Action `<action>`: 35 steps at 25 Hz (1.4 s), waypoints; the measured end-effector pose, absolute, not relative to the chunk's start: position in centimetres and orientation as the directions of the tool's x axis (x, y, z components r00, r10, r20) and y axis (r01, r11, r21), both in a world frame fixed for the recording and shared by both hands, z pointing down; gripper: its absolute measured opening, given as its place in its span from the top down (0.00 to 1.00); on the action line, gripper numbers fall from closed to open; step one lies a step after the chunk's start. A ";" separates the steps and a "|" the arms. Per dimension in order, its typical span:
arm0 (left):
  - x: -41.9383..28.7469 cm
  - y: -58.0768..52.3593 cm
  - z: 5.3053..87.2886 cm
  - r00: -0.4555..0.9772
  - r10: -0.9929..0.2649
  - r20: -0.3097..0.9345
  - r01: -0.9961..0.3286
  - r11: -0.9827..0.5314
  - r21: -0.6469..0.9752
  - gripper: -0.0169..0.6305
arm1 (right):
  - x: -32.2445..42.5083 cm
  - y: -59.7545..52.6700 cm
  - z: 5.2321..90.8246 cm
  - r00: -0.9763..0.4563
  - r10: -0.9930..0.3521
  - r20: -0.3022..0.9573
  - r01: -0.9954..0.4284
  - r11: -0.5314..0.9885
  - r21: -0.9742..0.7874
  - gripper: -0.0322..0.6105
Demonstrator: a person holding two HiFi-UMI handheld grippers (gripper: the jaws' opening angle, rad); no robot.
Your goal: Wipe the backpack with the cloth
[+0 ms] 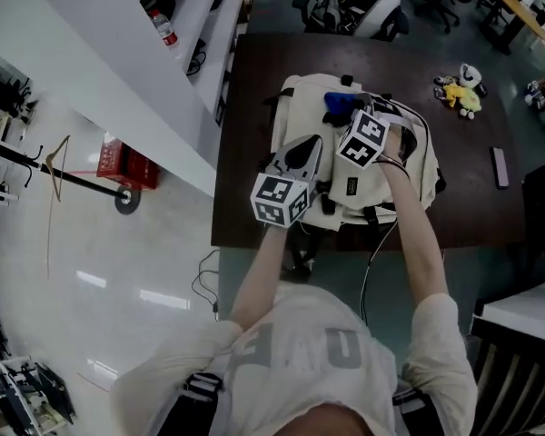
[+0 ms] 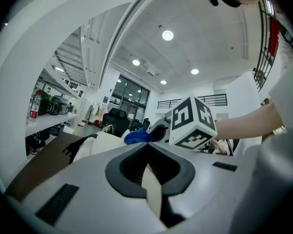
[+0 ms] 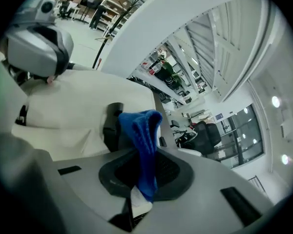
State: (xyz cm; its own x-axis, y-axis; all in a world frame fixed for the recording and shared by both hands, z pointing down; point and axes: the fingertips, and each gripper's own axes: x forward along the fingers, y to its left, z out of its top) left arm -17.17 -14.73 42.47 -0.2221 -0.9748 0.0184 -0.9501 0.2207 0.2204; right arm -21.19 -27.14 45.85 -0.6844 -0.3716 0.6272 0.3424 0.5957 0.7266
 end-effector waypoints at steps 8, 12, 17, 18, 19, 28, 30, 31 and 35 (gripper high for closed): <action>-13.0 -11.2 43.7 -0.192 -0.980 0.053 -0.960 0.199 0.199 0.97 | -16.6 -21.4 46.6 -0.690 -0.392 0.609 0.351 0.555 0.755 0.89; -11.9 -8.9 43.8 -0.195 -0.979 0.062 -0.960 0.203 0.193 0.97 | -14.0 -19.5 47.2 -0.690 -0.431 0.581 0.272 0.589 0.761 0.89; -10.8 -5.9 43.9 -0.207 -0.976 0.061 -0.957 0.215 0.194 0.97 | -10.5 -15.5 50.3 -0.672 -0.406 0.620 0.266 0.649 0.713 0.89; -10.6 -5.3 43.9 -0.211 -0.976 0.061 -0.955 0.219 0.199 0.97 | -9.8 -14.8 51.2 -0.663 -0.409 0.627 0.284 0.637 0.716 0.89; -10.2 -4.7 43.9 -0.213 -0.975 0.061 -0.954 0.221 0.201 0.97 | -9.3 -14.2 51.7 -0.657 -0.420 0.626 0.294 0.622 0.725 0.89; -8.0 -0.2 44.6 -0.223 -0.972 0.071 -0.951 0.233 0.203 0.97 | -6.1 -10.6 53.8 -0.621 -0.417 0.664 0.319 0.640 0.700 0.89; -7.4 0.4 44.7 -0.226 -0.972 0.069 -0.950 0.236 0.206 0.97 | -5.3 -9.8 54.3 -0.620 -0.412 0.668 0.316 0.648 0.693 0.89; -7.2 0.6 44.7 -0.228 -0.971 0.067 -0.949 0.237 0.206 0.97 | -5.0 -9.6 54.4 -0.620 -0.409 0.669 0.314 0.653 0.690 0.89; -6.3 0.7 44.9 -0.223 -0.973 0.063 -0.950 0.232 0.211 0.97 | -4.1 -8.6 54.9 -0.619 -0.396 0.679 0.330 0.653 0.682 0.89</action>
State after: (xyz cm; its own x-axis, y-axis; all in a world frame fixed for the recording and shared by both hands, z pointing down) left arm -6.31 0.71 44.86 -0.2231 -0.9727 0.0635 -0.9497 0.2316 0.2108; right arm -4.11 -8.56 54.94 -0.6187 -0.3956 0.6787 0.3302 0.6530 0.6816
